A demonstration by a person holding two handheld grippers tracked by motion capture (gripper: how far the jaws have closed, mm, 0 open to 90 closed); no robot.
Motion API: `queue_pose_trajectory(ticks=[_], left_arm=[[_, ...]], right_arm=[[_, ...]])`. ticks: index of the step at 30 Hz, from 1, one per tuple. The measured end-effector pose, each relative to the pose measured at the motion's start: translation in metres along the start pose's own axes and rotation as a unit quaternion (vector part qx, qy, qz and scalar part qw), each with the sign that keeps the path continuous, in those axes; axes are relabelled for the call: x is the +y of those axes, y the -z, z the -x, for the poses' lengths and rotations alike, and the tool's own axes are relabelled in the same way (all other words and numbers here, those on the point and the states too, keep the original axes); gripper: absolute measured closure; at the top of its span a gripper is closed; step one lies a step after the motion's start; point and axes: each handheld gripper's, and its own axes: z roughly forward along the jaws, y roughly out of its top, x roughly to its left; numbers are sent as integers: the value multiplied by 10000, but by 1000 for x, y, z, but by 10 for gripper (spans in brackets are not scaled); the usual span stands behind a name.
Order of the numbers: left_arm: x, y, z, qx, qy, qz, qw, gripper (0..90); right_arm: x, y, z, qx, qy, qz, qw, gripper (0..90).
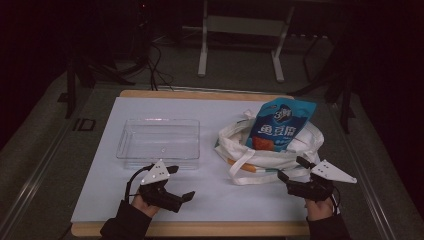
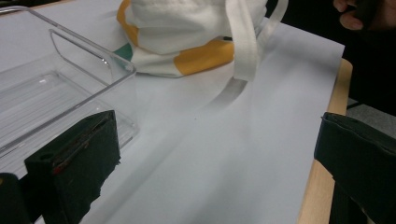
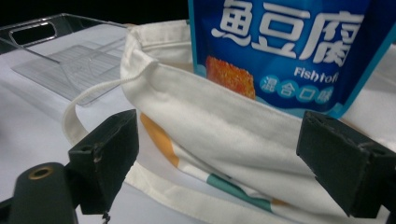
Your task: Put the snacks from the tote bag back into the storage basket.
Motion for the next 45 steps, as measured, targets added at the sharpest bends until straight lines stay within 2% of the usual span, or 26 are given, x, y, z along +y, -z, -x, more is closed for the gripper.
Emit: queue_pose_trajectory(ticks=[5,6,9,12,15,16,20,23,27,31,37,42,44,45], left_arm=[[0,-1,3,14,-86,20,10000,4],[0,-1,4,-158,-153,94,9997,4],[1,-3,3,-262,-19,133,9996,4],[4,-6,4,-280,-62,66,9996,4],[10,-10,8,-340,-157,9,9993,4],[13,-12,9,-328,-186,7,9993,4],[24,-18,13,-497,-311,-32,9983,4],[33,-23,14,-624,-348,49,9974,5],[45,-30,16,-632,-502,171,9966,5],[58,-38,15,-760,-587,262,9950,5],[77,-52,10,-856,-664,225,9939,5],[91,-62,4,-863,-660,306,9936,5],[95,-66,3,-785,-734,326,9937,5],[98,-68,3,-816,-744,331,9933,5]], right_arm=[[-1,0,0,45,-49,-69,10000,119],[-1,0,0,45,-49,-69,10000,117],[9,3,-2,80,-111,-26,9999,118],[14,6,-2,318,-182,14,9993,118],[18,7,-4,302,6,5,9995,113],[19,8,-3,362,32,17,9993,113],[26,10,-1,427,169,-3,9989,113],[31,11,0,482,266,22,9985,113],[39,13,3,599,365,124,9975,128],[47,14,5,735,534,169,9957,131],[53,13,11,876,603,242,9940,129],[56,12,18,976,671,297,9925,125],[57,11,21,957,671,313,9927,125],[58,11,24,963,679,301,9926,125]])
